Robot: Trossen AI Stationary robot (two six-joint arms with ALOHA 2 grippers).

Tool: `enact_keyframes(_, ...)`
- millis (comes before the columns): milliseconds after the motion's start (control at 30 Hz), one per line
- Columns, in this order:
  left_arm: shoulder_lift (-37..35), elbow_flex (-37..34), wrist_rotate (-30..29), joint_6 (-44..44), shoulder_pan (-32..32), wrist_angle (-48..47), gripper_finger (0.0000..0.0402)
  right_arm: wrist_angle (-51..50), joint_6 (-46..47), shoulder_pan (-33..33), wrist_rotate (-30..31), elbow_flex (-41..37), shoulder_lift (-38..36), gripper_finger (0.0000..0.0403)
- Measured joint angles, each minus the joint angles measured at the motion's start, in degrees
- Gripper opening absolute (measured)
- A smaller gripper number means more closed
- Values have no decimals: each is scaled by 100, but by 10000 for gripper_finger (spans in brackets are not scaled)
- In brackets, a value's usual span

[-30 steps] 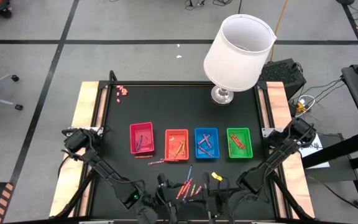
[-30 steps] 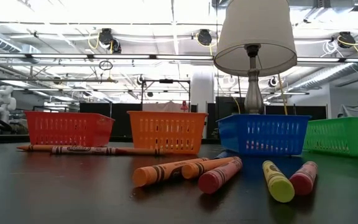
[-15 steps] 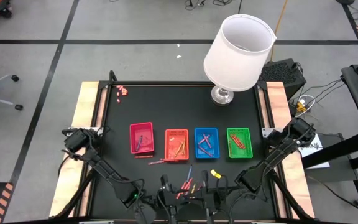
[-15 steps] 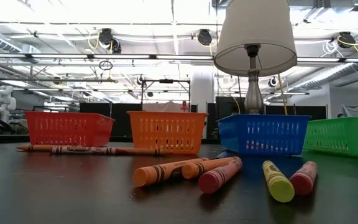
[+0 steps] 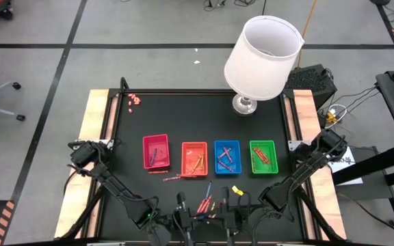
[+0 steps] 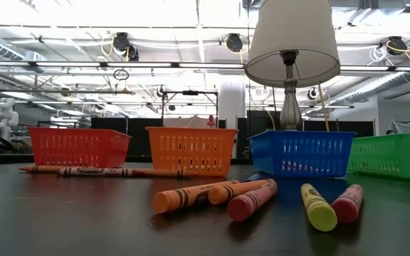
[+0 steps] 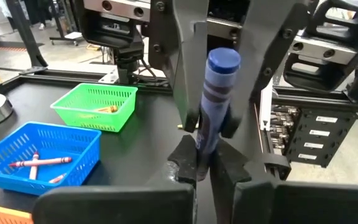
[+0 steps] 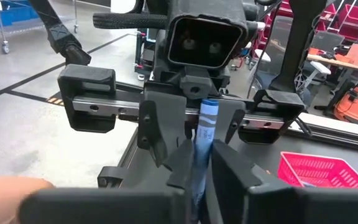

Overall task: Sort crayons
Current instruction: Put the blue crayon into the red bin

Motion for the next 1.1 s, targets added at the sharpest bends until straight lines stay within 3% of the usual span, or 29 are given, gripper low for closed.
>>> enact_keyframes(133,1,0,-1,-19,-3,-44,34,-118,-11,53,4,2,-18,90)
enact_keyframes(333,0,0,-9,-17,-108,-157,26,-1518,657,300,9,4,-485,147)
enact_keyframes(600,-1,0,-13,383,-225,-260,22,-4044,2389,726,-26,7,-647,162)
enact_keyframes(733,-1,0,-15,1128,-222,-259,22,-4722,2832,937,6,4,-362,156)
enact_keyframes(1100,-1,0,-17,4264,-218,-259,21,-4798,2374,1008,-26,4,-175,150)
